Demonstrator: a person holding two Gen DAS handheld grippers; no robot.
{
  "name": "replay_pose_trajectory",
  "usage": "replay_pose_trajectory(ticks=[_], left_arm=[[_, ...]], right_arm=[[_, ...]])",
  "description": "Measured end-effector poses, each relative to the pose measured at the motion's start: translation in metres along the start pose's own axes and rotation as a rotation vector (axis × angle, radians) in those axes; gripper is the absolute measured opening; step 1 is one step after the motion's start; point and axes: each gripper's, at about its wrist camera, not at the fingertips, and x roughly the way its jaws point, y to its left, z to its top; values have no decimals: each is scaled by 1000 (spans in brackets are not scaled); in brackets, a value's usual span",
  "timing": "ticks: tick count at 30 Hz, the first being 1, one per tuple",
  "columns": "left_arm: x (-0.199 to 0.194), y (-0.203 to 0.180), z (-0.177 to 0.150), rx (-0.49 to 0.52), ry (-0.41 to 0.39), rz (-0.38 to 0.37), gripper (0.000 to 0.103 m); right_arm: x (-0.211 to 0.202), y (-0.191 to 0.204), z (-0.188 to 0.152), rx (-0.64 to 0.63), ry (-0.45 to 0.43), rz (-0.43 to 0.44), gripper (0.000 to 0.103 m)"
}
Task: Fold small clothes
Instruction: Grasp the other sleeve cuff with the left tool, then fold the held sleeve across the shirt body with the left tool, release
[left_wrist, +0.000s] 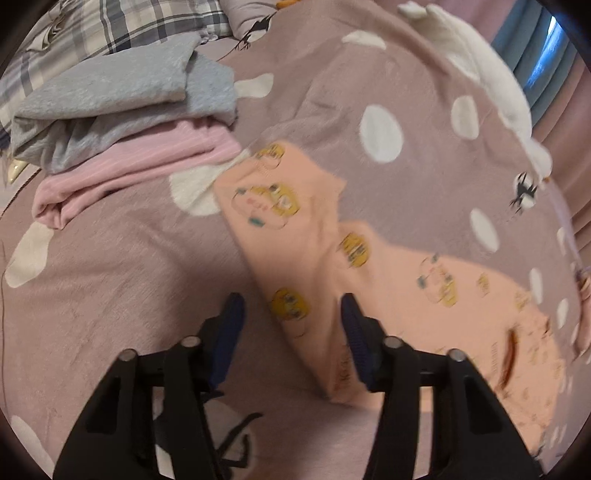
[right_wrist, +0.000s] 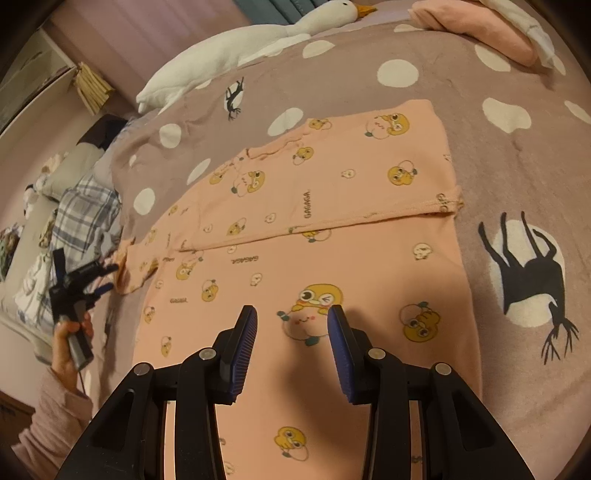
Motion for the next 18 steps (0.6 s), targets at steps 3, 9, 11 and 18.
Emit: replay_pose_trajectory(ticks=[3,9,11,18], left_arm=[[-2,14,-5,-33,-19,29,46],[2,13,-2,-44,-33,48,47],[7,5,2,-42,-35,53,48],[23,-2,20,-43,-66,131,28]], right_arm=[[1,-8,-1,24,2,0,39],[5,-13,-2,42,19,2,39],[6,-12,-1,40,20,2,39],[4,-10,1,19,26,-20,39]])
